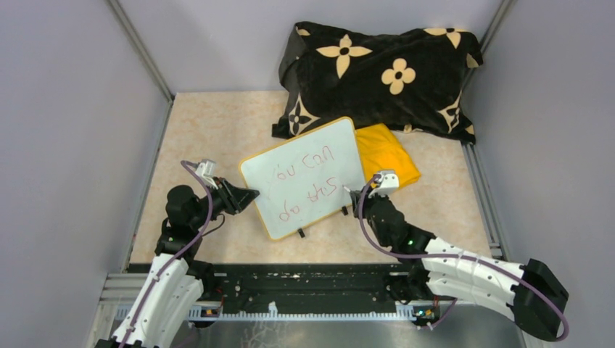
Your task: Write a sentence on the whiteboard
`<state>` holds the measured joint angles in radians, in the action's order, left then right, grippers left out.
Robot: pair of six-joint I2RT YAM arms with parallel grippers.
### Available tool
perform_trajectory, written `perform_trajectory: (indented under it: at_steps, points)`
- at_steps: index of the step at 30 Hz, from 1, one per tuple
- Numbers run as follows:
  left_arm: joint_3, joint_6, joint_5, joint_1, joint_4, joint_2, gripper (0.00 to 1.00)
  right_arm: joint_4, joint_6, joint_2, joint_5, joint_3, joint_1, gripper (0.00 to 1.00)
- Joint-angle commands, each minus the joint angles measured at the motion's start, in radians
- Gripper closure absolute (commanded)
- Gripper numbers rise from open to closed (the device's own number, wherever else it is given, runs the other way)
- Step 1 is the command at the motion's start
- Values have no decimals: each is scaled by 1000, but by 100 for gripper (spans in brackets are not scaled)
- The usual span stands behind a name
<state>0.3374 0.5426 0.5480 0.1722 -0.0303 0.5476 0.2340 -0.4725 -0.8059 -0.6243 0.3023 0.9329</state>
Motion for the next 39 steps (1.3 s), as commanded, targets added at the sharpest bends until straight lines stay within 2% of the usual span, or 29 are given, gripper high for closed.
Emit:
perform_trajectory:
  at_steps: [1, 14, 21, 27, 33, 39]
  points:
    - [-5, 3, 18, 0, -28, -5, 63, -66, -11, 71, 13, 23, -8, 100]
    - [-2, 0, 8, 0, -18, -13, 62, -312, -8, 274, 23, 117, -8, 100]
    - [25, -18, -29, 0, 26, -29, 52, -351, 10, 314, 31, 142, -8, 100]
    - [79, 5, -120, 0, 153, -33, 41, -348, 16, 336, 47, 148, -8, 100]
    - [203, 70, -300, 0, 440, -29, 34, -352, 25, 342, 56, 162, -8, 100]
    - [304, 79, -403, 1, 602, -34, 28, -353, 34, 360, 69, 178, -8, 100]
